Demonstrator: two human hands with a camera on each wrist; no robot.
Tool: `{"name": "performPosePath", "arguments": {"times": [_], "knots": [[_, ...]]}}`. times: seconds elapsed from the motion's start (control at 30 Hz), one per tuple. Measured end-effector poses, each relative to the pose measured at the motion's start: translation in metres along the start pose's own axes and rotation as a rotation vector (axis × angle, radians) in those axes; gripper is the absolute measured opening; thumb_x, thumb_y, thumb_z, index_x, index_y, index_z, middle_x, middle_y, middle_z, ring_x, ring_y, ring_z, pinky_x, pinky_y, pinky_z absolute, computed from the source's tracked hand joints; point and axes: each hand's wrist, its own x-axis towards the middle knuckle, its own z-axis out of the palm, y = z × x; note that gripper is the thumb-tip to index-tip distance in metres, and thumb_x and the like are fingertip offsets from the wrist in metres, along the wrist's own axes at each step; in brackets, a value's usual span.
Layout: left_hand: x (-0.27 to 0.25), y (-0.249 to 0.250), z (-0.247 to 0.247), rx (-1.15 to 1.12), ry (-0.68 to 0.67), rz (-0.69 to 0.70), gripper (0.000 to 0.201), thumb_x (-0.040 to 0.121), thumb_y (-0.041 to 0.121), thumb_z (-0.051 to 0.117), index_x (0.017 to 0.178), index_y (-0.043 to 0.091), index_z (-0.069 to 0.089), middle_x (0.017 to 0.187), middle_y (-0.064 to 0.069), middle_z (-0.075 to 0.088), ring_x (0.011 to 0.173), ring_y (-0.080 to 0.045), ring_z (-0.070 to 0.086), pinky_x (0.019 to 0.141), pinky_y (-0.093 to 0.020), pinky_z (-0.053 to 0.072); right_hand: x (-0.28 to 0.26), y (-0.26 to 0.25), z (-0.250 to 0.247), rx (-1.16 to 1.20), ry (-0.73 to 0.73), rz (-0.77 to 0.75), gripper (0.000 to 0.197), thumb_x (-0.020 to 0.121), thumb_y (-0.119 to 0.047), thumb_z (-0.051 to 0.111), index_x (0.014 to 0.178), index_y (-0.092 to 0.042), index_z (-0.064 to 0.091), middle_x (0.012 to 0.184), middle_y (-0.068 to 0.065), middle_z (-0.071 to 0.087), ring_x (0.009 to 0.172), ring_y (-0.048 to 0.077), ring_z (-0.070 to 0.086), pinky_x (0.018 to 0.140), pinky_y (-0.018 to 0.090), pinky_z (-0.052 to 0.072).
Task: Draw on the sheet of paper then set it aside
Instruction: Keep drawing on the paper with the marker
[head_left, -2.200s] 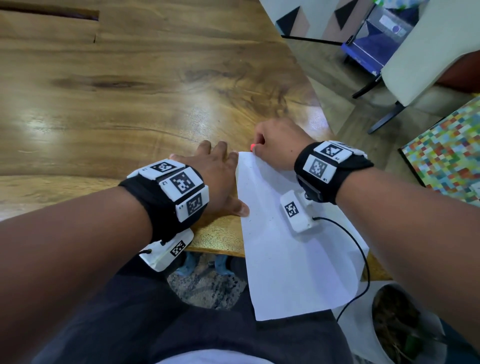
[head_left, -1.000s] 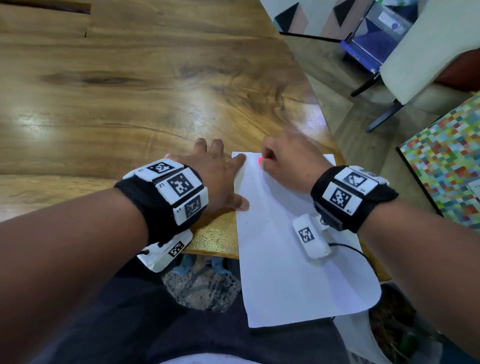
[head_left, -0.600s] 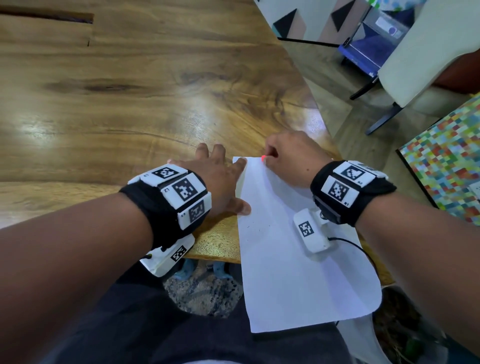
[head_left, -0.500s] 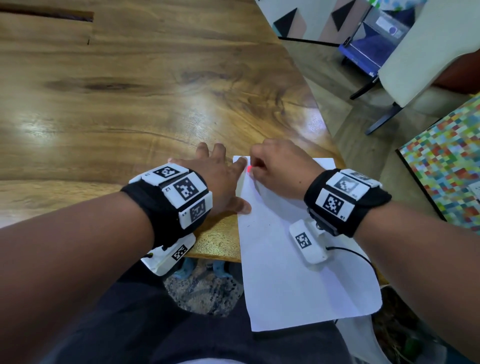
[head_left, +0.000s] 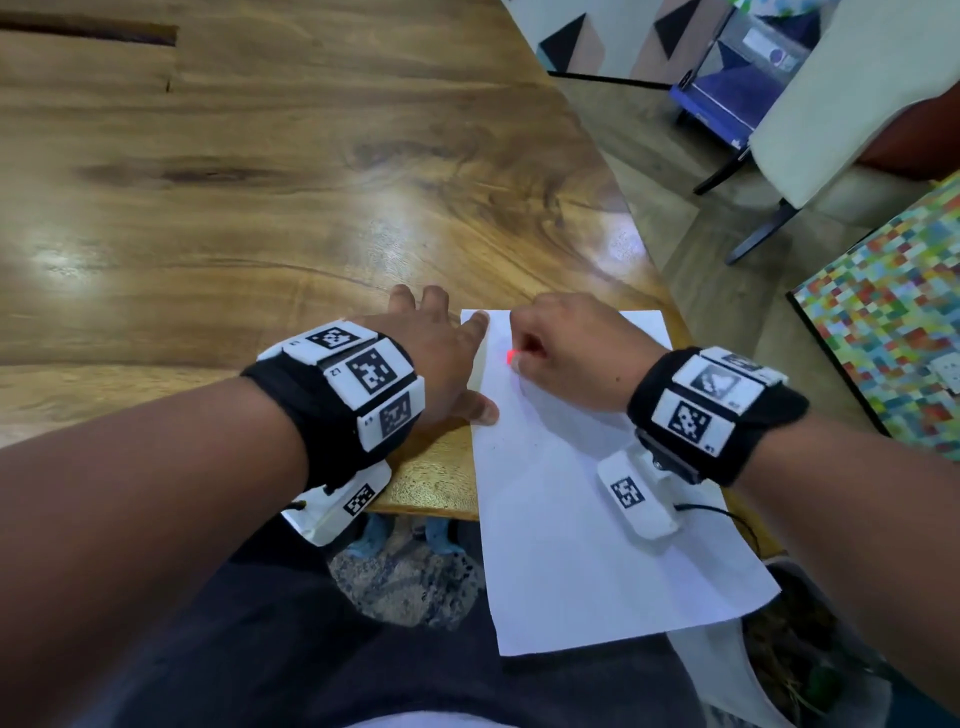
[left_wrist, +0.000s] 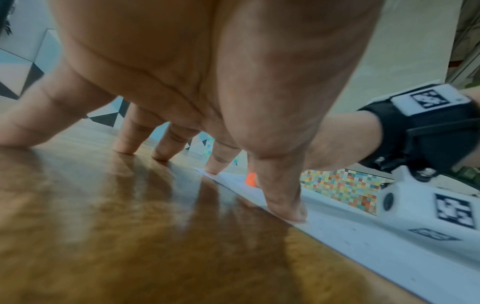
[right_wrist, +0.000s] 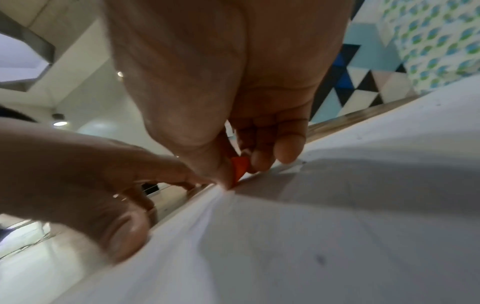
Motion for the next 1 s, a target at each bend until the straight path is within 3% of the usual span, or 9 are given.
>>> {"name": "performPosePath", "arguments": {"times": [0.17,0.27,0.43,0.57,0.67,0.7,0.77,0.87,1.0], "knots": [[-0.001,-0.001,0.001,0.007,0.014,0.005,0.105,0.078,0.082,0.058,0.159,0.032,0.014,0.150,-0.011,0.029,0.138,-0.039,0.030,0.090,-0.055,0.049,0.024,0.020,-0.009,0.039,0.053,0.212,0.014,0.090,-0.029,0.057,0.081,-0.019,0.059,0.086,-0.001,0.061,0.082,0.021,0.058,0.071,0.036,0.052],[-0.001,0.000,0.001,0.005,0.027,0.007,0.104,0.078,0.081,0.059,0.159,0.032,0.015,0.149,-0.011,0.029,0.139,-0.039,0.030,0.086,-0.054,0.049,0.018,0.017,-0.010,0.023,0.034,0.137,0.013,0.090,-0.029,0.057,0.079,-0.021,0.056,0.087,-0.003,0.058,0.084,0.021,0.056,0.069,0.033,0.046],[0.001,-0.002,0.002,-0.005,0.020,0.024,0.104,0.078,0.081,0.059,0.158,0.031,0.016,0.147,-0.013,0.030,0.137,-0.041,0.030,0.093,-0.057,0.050,-0.010,-0.004,0.004,0.020,-0.070,-0.069,0.015,0.089,-0.034,0.057,0.077,-0.026,0.053,0.083,-0.006,0.050,0.079,0.017,0.050,0.069,0.034,0.043],[0.001,-0.004,0.004,-0.003,0.046,0.027,0.102,0.077,0.082,0.058,0.157,0.031,0.019,0.145,-0.012,0.033,0.135,-0.040,0.033,0.090,-0.057,0.051,0.001,0.016,-0.005,0.031,-0.027,0.060,0.014,0.089,-0.031,0.058,0.078,-0.024,0.057,0.084,-0.005,0.058,0.083,0.019,0.056,0.068,0.032,0.045],[0.001,-0.004,0.004,0.003,0.034,0.015,0.103,0.077,0.082,0.058,0.157,0.032,0.017,0.146,-0.011,0.032,0.136,-0.039,0.032,0.090,-0.057,0.051,0.007,0.037,-0.010,0.058,0.039,0.201,0.016,0.086,-0.040,0.056,0.075,-0.029,0.056,0.081,-0.012,0.060,0.082,0.014,0.057,0.088,0.039,0.048],[0.000,-0.003,0.004,0.000,0.026,0.010,0.103,0.077,0.082,0.058,0.157,0.032,0.017,0.146,-0.011,0.032,0.137,-0.039,0.031,0.090,-0.057,0.051,0.005,0.037,-0.009,0.041,0.039,0.196,0.017,0.086,-0.040,0.056,0.075,-0.028,0.055,0.082,-0.012,0.059,0.082,0.014,0.057,0.089,0.040,0.047],[0.001,-0.002,0.003,0.000,0.017,0.002,0.104,0.077,0.081,0.060,0.157,0.032,0.018,0.146,-0.011,0.032,0.138,-0.040,0.030,0.092,-0.059,0.050,0.000,0.026,-0.004,0.032,-0.006,0.105,0.015,0.089,-0.034,0.058,0.077,-0.026,0.054,0.085,-0.006,0.055,0.085,0.020,0.056,0.078,0.035,0.045],[0.002,-0.002,0.002,-0.008,0.015,0.006,0.103,0.077,0.081,0.060,0.157,0.031,0.019,0.145,-0.012,0.033,0.136,-0.041,0.031,0.094,-0.059,0.050,-0.013,0.007,0.006,0.053,-0.056,-0.045,0.014,0.090,-0.031,0.058,0.078,-0.026,0.052,0.086,-0.005,0.050,0.081,0.021,0.053,0.073,0.037,0.047],[0.002,-0.001,0.001,0.031,0.017,0.019,0.099,0.074,0.083,0.060,0.153,0.034,0.024,0.138,-0.012,0.037,0.128,-0.040,0.038,0.090,-0.054,0.050,-0.006,0.018,0.001,-0.014,-0.022,0.018,0.014,0.091,-0.032,0.056,0.079,-0.027,0.049,0.089,-0.004,0.049,0.087,0.024,0.055,0.077,0.040,0.049]]}}
